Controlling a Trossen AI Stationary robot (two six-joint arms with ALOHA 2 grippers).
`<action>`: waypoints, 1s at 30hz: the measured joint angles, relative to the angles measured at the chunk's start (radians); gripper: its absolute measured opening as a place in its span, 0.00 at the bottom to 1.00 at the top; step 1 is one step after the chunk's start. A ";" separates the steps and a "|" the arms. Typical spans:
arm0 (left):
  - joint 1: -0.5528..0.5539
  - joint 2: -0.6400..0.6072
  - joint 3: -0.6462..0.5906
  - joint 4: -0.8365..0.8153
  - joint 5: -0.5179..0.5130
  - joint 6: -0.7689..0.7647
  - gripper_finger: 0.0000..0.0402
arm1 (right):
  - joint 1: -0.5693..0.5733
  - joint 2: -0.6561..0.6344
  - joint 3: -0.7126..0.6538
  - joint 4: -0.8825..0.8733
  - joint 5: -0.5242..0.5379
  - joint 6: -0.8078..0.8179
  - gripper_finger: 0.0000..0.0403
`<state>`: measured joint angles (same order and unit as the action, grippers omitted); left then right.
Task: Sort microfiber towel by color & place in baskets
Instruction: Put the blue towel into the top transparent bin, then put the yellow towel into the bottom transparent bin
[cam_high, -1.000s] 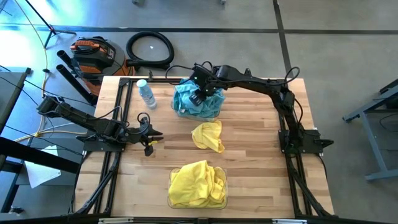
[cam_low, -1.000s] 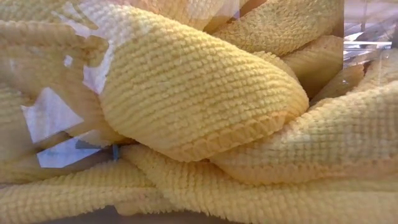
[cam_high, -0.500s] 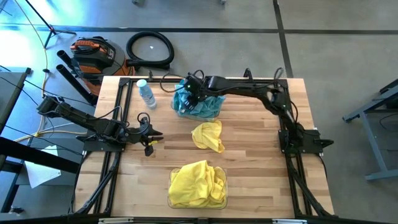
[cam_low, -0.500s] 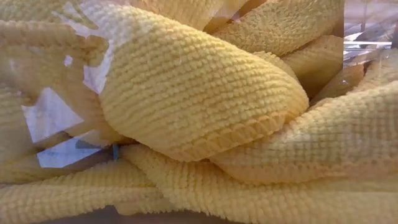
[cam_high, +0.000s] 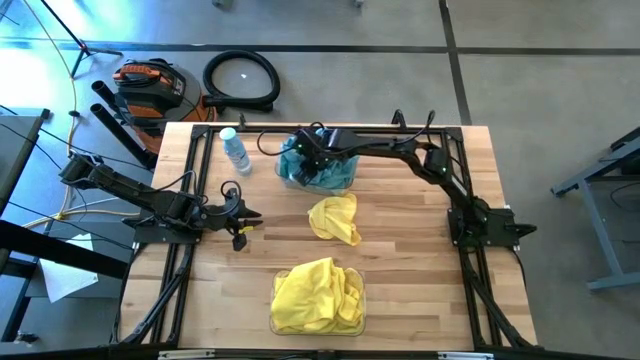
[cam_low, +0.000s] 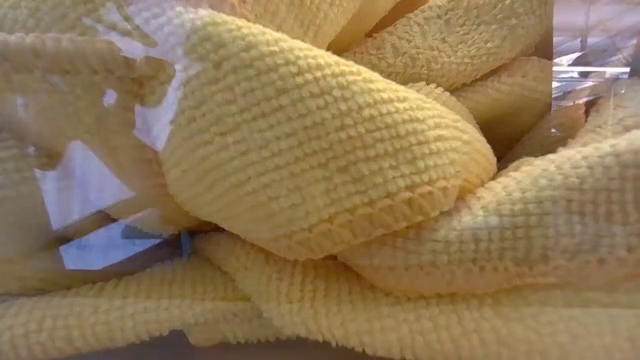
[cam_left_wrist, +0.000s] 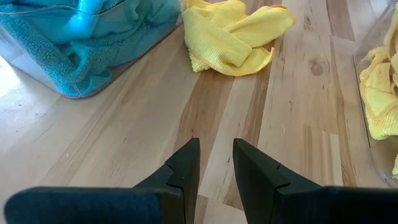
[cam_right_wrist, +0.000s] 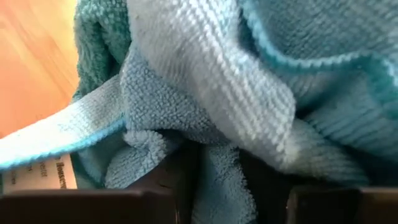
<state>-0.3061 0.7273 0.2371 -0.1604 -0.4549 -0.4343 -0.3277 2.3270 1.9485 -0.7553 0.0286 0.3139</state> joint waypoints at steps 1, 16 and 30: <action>0.000 0.000 0.000 0.000 0.000 0.000 0.21 | 0.000 -0.014 -0.003 -0.002 -0.001 0.001 0.31; 0.000 0.000 0.000 -0.001 0.000 0.000 0.21 | 0.018 -0.289 -0.006 -0.103 0.055 -0.002 0.31; 0.000 0.000 0.000 -0.008 0.002 -0.009 0.21 | 0.136 -0.764 -0.730 0.155 0.189 0.169 0.31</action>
<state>-0.3061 0.7277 0.2367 -0.1684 -0.4530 -0.4437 -0.1916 1.5627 1.2188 -0.6000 0.2172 0.4831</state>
